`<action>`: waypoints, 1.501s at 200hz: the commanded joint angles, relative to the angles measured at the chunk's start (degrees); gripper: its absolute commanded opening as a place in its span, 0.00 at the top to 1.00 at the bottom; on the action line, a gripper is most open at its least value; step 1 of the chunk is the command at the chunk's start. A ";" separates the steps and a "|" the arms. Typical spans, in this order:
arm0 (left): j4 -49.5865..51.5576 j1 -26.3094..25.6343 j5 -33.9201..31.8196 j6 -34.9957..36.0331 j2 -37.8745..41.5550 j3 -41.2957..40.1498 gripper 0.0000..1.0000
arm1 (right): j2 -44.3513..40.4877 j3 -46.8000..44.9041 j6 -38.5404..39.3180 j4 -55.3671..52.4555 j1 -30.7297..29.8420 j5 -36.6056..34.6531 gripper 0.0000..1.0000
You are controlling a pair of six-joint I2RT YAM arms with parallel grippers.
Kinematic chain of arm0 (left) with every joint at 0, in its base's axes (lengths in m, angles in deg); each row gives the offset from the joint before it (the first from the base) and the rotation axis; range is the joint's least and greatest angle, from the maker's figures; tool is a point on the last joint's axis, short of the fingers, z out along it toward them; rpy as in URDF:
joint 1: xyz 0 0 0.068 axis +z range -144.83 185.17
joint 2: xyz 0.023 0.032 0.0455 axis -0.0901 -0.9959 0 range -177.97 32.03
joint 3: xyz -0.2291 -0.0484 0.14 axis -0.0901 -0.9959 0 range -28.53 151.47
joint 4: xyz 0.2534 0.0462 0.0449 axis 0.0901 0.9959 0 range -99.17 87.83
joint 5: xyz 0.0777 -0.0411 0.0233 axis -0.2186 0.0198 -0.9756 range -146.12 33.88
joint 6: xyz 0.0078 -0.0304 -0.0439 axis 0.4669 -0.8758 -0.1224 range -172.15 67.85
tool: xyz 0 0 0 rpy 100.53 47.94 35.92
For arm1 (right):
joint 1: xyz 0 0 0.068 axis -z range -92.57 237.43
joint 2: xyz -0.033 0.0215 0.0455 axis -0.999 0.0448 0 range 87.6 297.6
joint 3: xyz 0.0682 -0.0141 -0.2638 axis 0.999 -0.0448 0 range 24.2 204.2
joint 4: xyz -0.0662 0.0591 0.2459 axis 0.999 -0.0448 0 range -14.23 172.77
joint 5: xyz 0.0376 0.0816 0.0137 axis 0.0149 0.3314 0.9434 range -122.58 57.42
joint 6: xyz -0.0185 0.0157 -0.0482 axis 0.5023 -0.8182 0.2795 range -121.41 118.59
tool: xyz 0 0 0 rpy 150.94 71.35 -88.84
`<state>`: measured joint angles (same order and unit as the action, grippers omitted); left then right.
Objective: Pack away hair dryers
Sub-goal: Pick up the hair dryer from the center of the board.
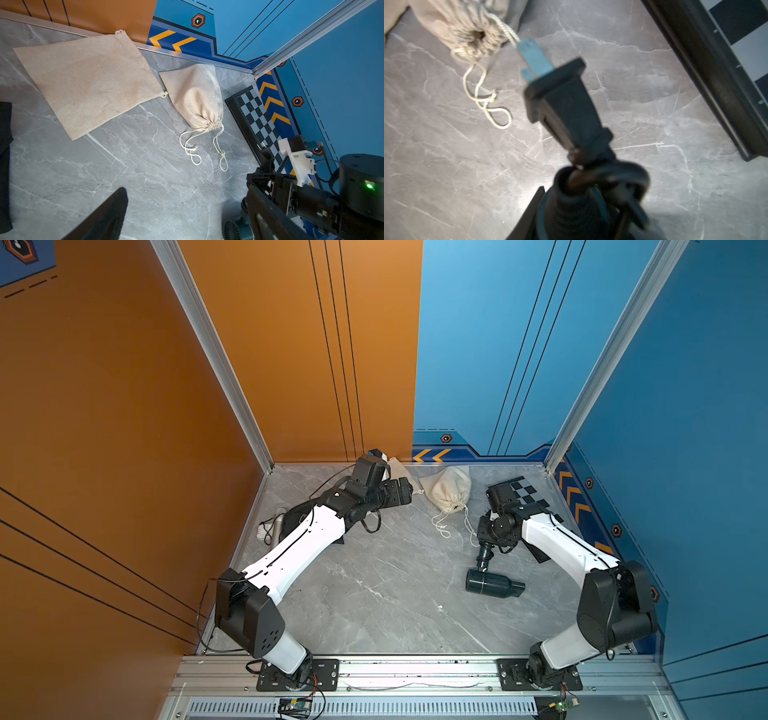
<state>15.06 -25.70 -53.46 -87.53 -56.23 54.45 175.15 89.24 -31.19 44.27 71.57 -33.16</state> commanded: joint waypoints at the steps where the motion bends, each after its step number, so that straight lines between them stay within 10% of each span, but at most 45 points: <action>1: -2.96 1.14 2.47 -2.64 3.12 -3.48 0.09 | -3.98 -1.90 -4.04 2.00 -1.52 -2.05 0.83; 90: -7.89 3.61 4.90 -7.42 6.96 -12.23 0.09 | -11.04 -6.63 -14.25 16.02 -6.33 0.84 0.87; 300: -35.06 7.14 25.46 -39.04 2.32 -30.53 0.09 | -13.48 -12.87 2.62 53.27 -14.16 14.72 0.86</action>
<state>-16.13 -18.14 -30.73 -123.18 -52.61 25.89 160.65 75.10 -29.29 90.71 57.32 -21.95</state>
